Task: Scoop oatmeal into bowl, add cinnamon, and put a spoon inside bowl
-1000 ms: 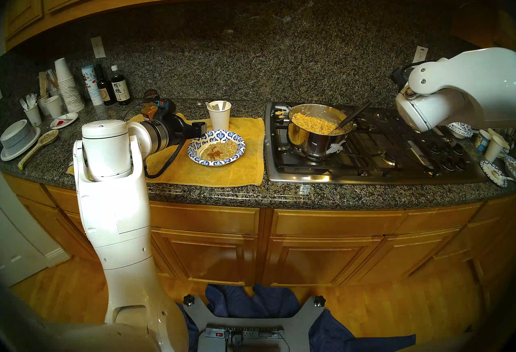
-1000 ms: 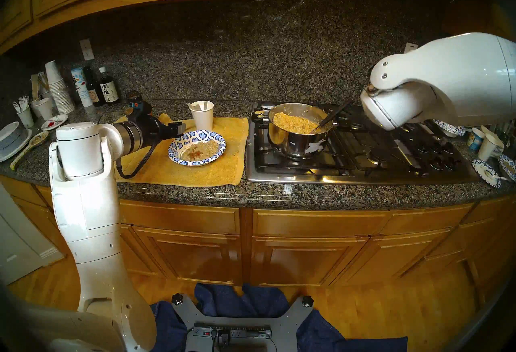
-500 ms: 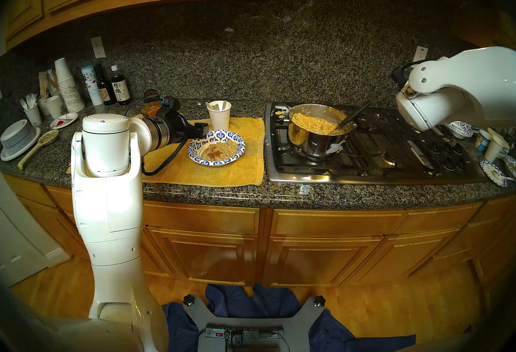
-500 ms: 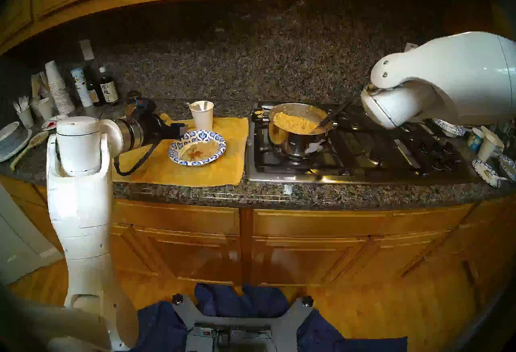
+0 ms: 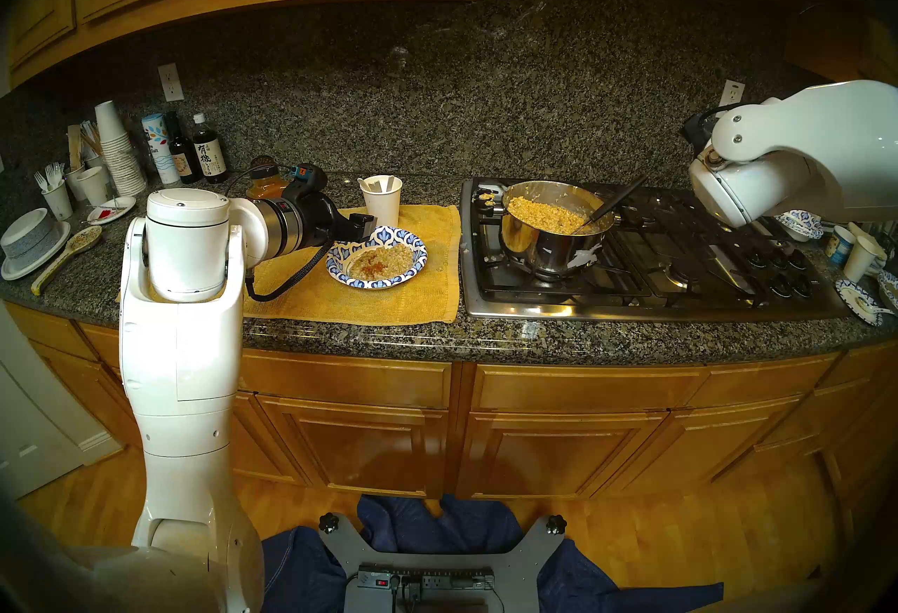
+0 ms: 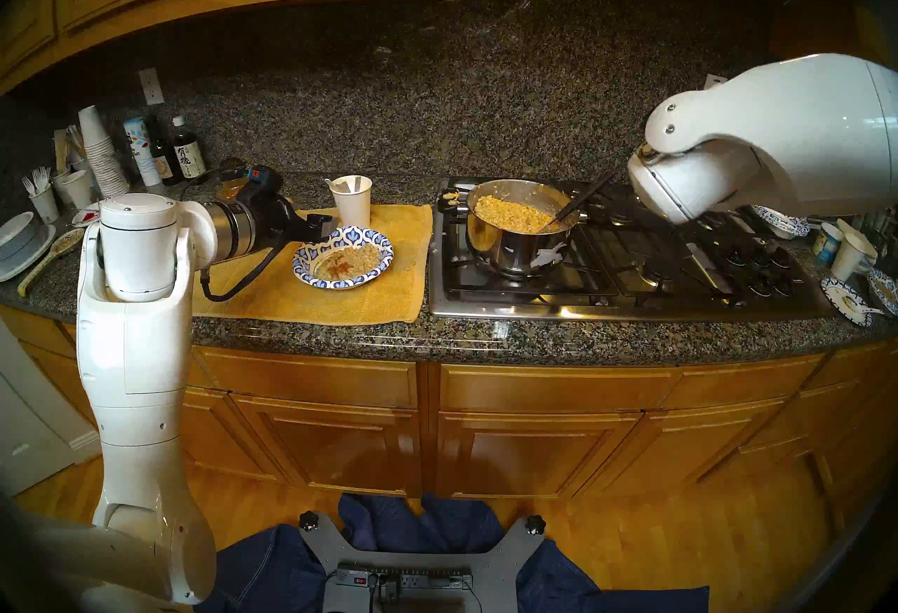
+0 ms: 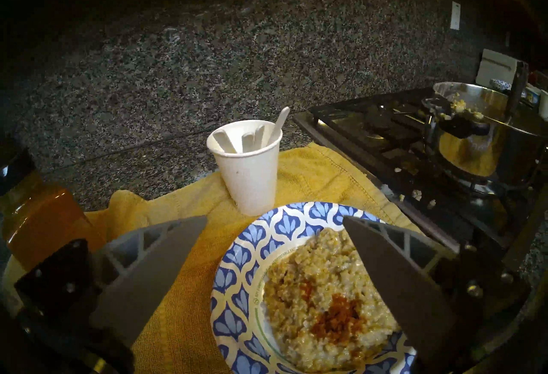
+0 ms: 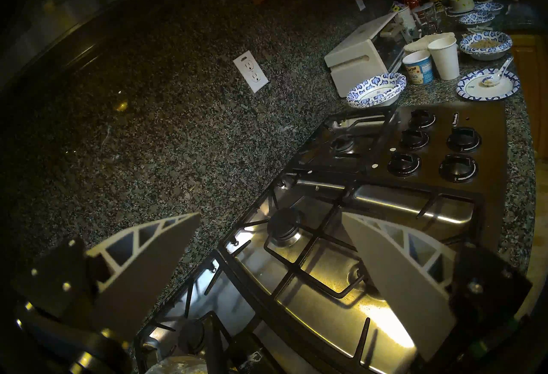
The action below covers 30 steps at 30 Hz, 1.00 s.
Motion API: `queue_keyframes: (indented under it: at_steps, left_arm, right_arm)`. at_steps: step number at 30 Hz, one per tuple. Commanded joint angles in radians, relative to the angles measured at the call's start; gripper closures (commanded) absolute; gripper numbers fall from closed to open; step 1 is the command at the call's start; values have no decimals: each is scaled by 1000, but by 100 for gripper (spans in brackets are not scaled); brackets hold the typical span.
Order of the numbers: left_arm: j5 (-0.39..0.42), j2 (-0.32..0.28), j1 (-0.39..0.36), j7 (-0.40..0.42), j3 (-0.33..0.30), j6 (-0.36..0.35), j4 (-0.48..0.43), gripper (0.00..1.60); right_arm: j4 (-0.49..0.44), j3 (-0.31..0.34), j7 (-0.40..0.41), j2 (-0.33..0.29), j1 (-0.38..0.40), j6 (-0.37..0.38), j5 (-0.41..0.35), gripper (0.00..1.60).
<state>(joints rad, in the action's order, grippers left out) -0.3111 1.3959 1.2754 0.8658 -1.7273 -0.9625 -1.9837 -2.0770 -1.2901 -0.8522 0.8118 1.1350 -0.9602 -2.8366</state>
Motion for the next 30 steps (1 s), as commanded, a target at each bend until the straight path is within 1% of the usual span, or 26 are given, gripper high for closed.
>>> queue_keyframes:
  at_steps: [1, 2, 3, 6, 7, 12, 13, 16, 17, 18, 19, 20, 21, 22, 23, 25, 30]
  left_arm:
    - [59, -64, -36, 100, 13, 3, -29, 0]
    - [68, -73, -37, 109, 15, 3, -29, 0]
    - [75, -79, -36, 99, 18, 3, -28, 0]
    - [98, -104, -37, 113, 26, 3, -28, 0]
    - [106, -110, -36, 101, 29, 3, -28, 0]
    - [145, -149, -37, 113, 41, 3, -26, 0]
    - [154, -155, -37, 95, 45, 3, -26, 0]
    - [179, -181, -37, 117, 51, 3, -25, 0]
    - [190, -186, -37, 79, 57, 3, -25, 0]
    - [198, -197, -37, 105, 58, 3, -25, 0]
    - [204, -204, -38, 113, 59, 3, -24, 0]
    - [204, -204, -38, 113, 59, 3, -24, 0]
    - [215, -213, -38, 106, 63, 3, -24, 0]
    - [223, -221, -38, 118, 64, 3, -23, 0]
    - [232, -227, -38, 101, 68, 3, -24, 0]
    - [251, -244, -38, 99, 73, 3, -23, 0]
    - [298, -285, -40, 103, 85, 3, -21, 0]
  right_arm:
    - [15, 12, 8, 1, 33, 0, 13, 0]
    - [15, 12, 8, 1, 33, 0, 14, 0]
    - [15, 12, 8, 1, 34, 0, 14, 0]
    - [15, 12, 8, 1, 34, 0, 14, 0]
    - [15, 11, 8, 1, 35, 0, 14, 0]
    - [15, 11, 9, 1, 36, 0, 14, 0]
    - [15, 11, 9, 1, 36, 0, 14, 0]
    - [15, 11, 9, 1, 37, 0, 14, 0]
    - [15, 10, 9, 1, 37, 0, 14, 0]
    - [15, 10, 9, 1, 37, 0, 14, 0]
    - [15, 10, 9, 1, 37, 0, 14, 0]
    - [15, 10, 9, 1, 37, 0, 14, 0]
    - [15, 10, 9, 1, 37, 0, 14, 0]
    - [14, 10, 9, 1, 38, 0, 14, 0]
    - [14, 10, 9, 1, 38, 0, 14, 0]
    - [14, 10, 10, 2, 38, 0, 14, 0]
    - [14, 9, 10, 2, 39, 0, 15, 0]
